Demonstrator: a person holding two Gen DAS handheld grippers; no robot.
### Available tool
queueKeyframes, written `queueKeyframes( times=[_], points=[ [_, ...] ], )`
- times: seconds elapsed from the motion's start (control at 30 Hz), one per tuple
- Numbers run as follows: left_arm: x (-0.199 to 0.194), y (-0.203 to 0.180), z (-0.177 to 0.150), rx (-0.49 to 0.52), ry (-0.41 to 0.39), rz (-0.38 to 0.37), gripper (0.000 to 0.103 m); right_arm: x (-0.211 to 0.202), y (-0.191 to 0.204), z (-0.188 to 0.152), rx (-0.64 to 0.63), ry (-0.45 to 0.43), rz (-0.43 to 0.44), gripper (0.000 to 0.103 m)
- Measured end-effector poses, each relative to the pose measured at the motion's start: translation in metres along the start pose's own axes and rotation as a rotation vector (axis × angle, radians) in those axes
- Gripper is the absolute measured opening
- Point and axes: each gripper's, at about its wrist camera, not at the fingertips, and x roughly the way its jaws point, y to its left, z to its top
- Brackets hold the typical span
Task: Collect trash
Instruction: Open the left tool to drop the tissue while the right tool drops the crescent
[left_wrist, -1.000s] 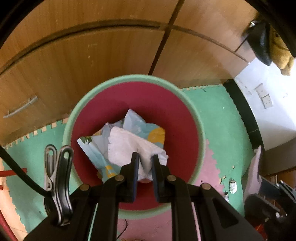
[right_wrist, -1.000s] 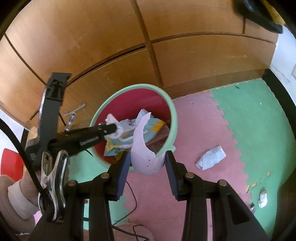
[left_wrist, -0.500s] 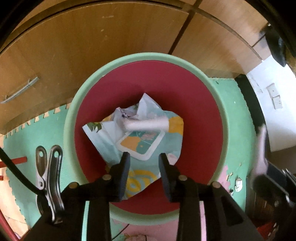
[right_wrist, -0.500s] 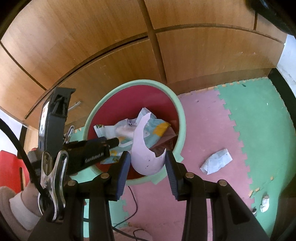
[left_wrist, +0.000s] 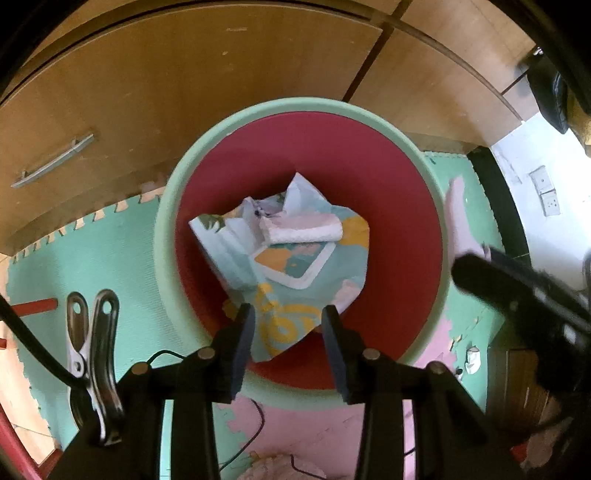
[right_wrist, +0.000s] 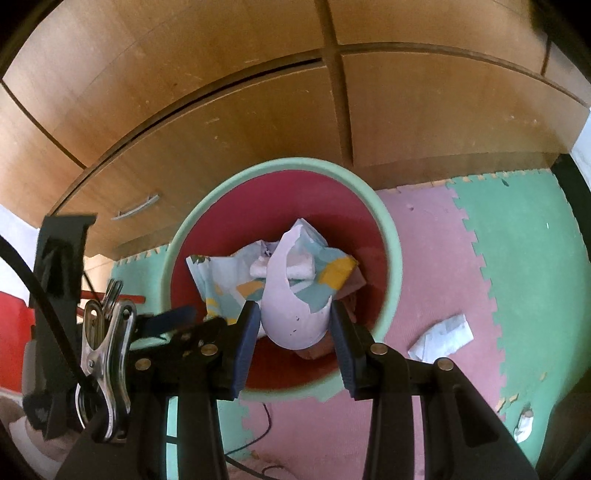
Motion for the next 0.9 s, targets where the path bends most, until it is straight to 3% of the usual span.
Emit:
queueKeyframes(
  times=[0.27,0.4,0.9],
  points=[
    [-0.003,0.008,-0.001,-0.001,0.006,-0.002,0.039,0.004,0.004,0.009,0.001,-0.002,0.008,0.04],
    [-0.005,0.007,0.001,0.01,0.005,-0.004,0.039,0.008,0.005,0.009,0.013,0.002,0.0,0.052],
    [-0.019,-0.021,0.007,0.083,-0.01,-0.015,0.039,-0.014,0.0,-0.007,0.07,-0.041,0.085,0.053]
  ],
)
